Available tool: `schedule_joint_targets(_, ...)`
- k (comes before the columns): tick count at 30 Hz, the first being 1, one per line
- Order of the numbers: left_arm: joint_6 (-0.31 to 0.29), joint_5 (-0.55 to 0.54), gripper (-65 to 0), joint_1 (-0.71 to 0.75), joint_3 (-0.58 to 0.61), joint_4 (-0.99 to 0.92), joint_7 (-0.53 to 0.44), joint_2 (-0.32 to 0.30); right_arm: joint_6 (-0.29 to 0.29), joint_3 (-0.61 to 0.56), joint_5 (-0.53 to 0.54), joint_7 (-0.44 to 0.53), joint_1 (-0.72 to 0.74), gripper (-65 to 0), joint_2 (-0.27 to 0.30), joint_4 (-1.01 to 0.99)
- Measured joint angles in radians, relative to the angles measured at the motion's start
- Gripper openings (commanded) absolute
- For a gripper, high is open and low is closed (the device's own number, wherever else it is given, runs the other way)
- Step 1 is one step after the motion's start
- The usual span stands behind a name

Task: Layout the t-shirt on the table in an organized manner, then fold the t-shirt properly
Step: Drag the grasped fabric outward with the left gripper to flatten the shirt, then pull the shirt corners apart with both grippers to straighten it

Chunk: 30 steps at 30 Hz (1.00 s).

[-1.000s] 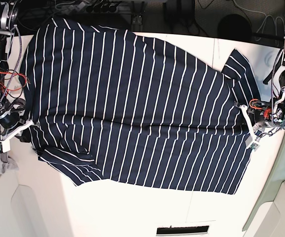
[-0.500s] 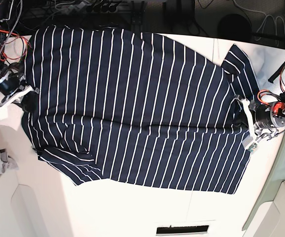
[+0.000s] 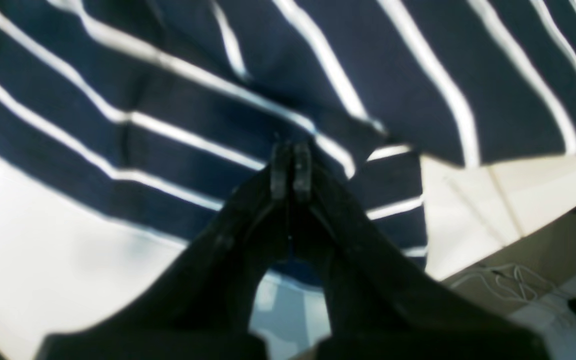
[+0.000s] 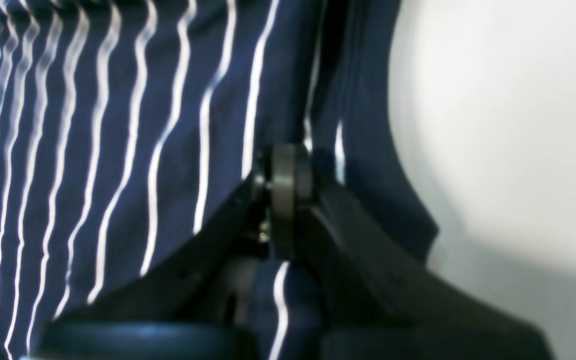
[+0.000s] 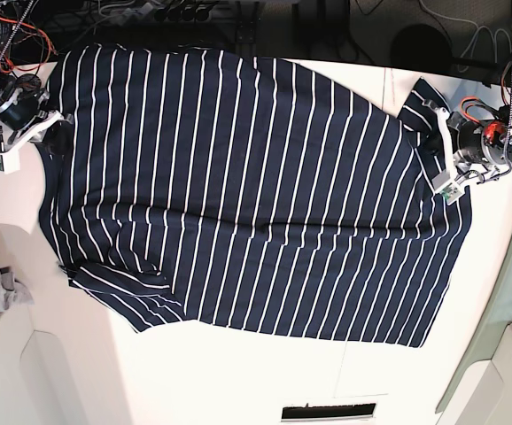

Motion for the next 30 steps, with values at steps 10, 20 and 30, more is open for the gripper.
schedule_joint_targets(10, -0.083, -0.01, -65.0, 0.11, -0.071, 0.001, -0.003, -0.004, 0.011, -0.001, -0.061, 0.041, 0.14, -65.0, 0.018, -0.143)
schedule_joint_targets(20, -0.094, 0.057, -65.0, 0.156, -0.076, 0.008, -0.033, -0.006, -0.002, -0.097, -0.114, 0.076, 0.324, -65.0, 0.114, -0.274)
schedule_joint_targets(30, -0.009, 0.26, -65.0, 0.153, -0.076, 0.011, -0.089, -0.007, 0.006, -0.085, 0.113, -0.093, 0.304, -65.0, 0.148, -0.211)
